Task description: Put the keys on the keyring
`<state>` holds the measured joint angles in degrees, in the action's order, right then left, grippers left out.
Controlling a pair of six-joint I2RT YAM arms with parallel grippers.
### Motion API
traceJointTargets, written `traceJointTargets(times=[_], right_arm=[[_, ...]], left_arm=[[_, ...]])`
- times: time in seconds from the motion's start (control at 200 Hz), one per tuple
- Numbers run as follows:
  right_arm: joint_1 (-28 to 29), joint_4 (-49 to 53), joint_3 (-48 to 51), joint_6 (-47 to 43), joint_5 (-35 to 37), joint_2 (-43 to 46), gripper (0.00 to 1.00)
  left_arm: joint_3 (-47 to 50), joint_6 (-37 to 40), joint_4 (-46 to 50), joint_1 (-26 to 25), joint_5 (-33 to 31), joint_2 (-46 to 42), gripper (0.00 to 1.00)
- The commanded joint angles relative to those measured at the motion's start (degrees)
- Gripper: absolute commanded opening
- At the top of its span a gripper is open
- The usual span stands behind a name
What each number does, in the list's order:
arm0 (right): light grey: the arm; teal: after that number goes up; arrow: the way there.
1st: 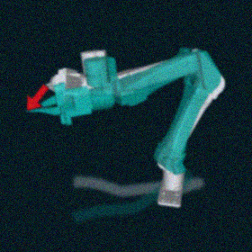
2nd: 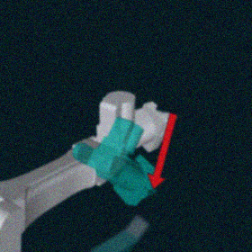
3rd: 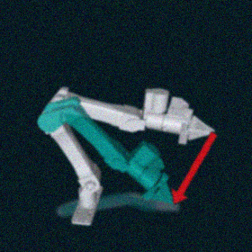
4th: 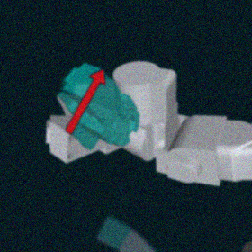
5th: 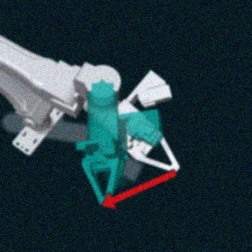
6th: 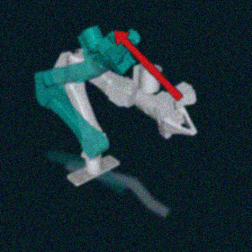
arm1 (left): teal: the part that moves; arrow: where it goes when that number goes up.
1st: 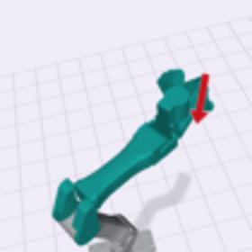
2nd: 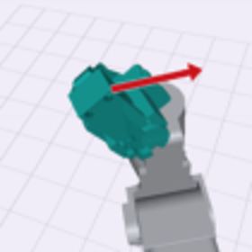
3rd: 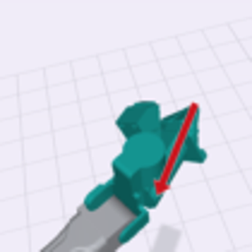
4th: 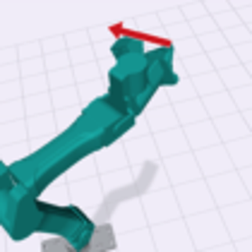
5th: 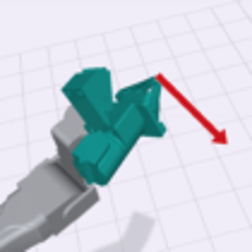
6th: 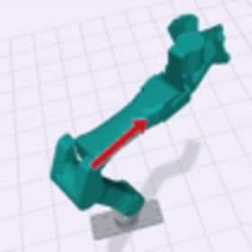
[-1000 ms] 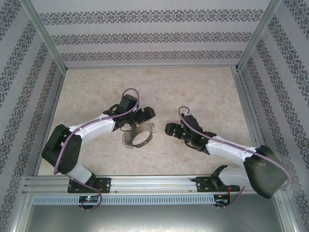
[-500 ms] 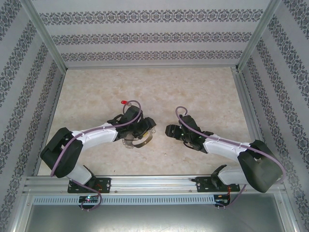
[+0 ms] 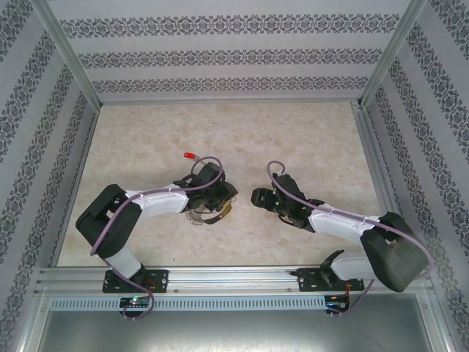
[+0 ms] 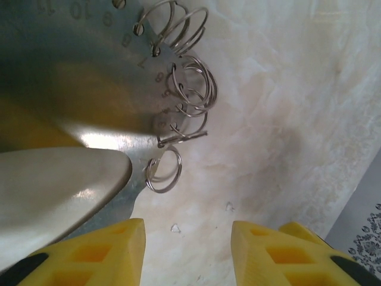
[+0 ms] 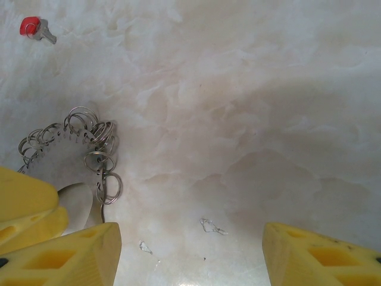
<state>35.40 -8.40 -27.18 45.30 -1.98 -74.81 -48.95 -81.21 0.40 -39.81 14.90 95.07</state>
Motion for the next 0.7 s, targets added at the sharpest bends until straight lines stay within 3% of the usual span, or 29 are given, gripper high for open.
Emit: traceJointTargets(times=[0.0, 0.35, 0.695], right_arm=[[-0.7, -0.7, 1.1, 0.9, 1.1, 0.9, 0.65], [-1.2, -1.1, 1.8, 0.8, 0.9, 1.0, 0.65], [-1.9, -1.6, 2.1, 0.8, 0.5, 0.8, 0.66]], left_arm=[[-2.3, -1.6, -0.6, -0.7, -1.2, 1.8, 0.40], [-3.3, -2.0, 0.3, -0.8, -1.6, 4.5, 0.27], [-4.9, -1.7, 3.6, -1.2, -2.7, 5.1, 0.26]])
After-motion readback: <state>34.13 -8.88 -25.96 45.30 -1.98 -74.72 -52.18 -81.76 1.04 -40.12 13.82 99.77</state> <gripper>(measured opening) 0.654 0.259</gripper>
